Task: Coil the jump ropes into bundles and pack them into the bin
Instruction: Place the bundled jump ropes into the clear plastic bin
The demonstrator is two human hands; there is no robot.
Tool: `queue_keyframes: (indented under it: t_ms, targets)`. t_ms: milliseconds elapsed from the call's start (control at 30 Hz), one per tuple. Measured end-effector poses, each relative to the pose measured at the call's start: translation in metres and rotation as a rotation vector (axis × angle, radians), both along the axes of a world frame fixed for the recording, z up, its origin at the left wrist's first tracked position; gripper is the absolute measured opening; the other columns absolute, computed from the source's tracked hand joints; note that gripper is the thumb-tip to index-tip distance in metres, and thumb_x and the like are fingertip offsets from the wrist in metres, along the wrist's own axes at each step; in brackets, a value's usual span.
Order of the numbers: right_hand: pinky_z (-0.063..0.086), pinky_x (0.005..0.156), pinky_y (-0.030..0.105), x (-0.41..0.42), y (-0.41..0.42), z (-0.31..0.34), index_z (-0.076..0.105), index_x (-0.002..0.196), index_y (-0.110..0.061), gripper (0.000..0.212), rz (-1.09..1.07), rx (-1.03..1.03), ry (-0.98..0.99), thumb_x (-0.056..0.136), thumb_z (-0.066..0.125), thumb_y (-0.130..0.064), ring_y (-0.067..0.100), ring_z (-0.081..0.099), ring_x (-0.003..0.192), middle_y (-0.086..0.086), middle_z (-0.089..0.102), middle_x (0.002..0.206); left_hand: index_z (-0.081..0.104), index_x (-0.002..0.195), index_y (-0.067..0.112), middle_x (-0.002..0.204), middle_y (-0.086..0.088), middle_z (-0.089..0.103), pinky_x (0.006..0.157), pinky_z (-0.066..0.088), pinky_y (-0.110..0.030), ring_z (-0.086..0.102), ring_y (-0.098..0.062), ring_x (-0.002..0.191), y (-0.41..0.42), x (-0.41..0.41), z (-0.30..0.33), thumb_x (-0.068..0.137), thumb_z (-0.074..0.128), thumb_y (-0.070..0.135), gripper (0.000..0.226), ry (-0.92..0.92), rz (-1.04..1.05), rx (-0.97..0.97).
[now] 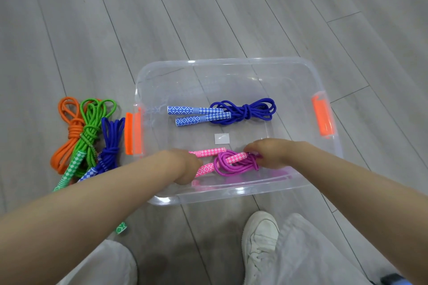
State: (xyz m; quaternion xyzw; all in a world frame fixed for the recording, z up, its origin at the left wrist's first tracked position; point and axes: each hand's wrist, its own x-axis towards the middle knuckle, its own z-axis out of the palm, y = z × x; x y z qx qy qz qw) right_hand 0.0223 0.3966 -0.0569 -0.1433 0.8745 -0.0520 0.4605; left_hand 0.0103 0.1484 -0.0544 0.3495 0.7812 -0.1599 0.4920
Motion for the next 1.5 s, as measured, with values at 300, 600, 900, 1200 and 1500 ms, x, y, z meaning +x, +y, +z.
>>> queue_keyframes:
  t_ms: [300,600,900,1200,1500]
  targets:
    - [0.043,0.100,0.036,-0.033,-0.034,0.067,0.052,0.135,-0.020,0.041,-0.155,-0.191,0.360,0.095,0.052,-0.016,0.022,0.053,0.123,0.000,0.057,0.136,0.060,0.120,0.019,0.123,-0.001,0.062,0.113,0.027,-0.043,0.048,-0.026,0.127,-0.035,-0.020,0.054,0.085,0.039,0.025,0.041,0.675,0.040,0.690]
    - [0.036,0.095,0.026,-0.059,-0.140,0.142,0.058,0.124,-0.015,0.033,0.105,-0.417,0.597,0.091,0.055,-0.009,0.020,0.052,0.114,0.000,0.061,0.120,0.058,0.123,0.013,0.124,-0.008,0.059,0.104,0.031,-0.036,0.050,-0.029,0.120,-0.155,-0.042,0.063,0.083,0.049,0.019,0.041,0.867,0.908,1.022]
    - [0.041,0.094,0.042,-0.074,-0.290,0.117,0.055,0.128,-0.013,0.042,0.346,-0.429,0.586,0.085,0.055,-0.014,0.032,0.053,0.110,0.011,0.058,0.120,0.056,0.126,0.004,0.126,-0.018,0.059,0.102,0.043,-0.042,0.055,-0.034,0.116,-0.276,-0.002,-0.015,0.087,0.061,0.014,0.041,0.654,1.540,0.617]
    - [0.043,0.090,0.043,-0.070,-0.358,0.048,0.041,0.133,-0.012,0.044,0.382,-0.067,0.402,0.091,0.053,-0.017,0.032,0.046,0.121,0.011,0.048,0.131,0.055,0.118,0.011,0.114,-0.011,0.054,0.086,0.050,-0.042,0.058,-0.030,0.102,-0.286,0.048,-0.045,0.082,0.071,0.023,0.041,0.658,1.306,0.659]
    - [0.036,0.106,0.046,-0.064,-0.389,0.006,0.022,0.151,-0.014,0.069,0.394,-0.037,0.425,0.091,0.057,-0.014,0.033,0.035,0.136,0.006,0.015,0.161,0.064,0.112,0.014,0.108,-0.009,0.053,0.075,0.052,-0.043,0.052,-0.033,0.098,-0.286,0.044,-0.050,0.075,0.077,0.028,0.042,0.841,1.017,0.594]
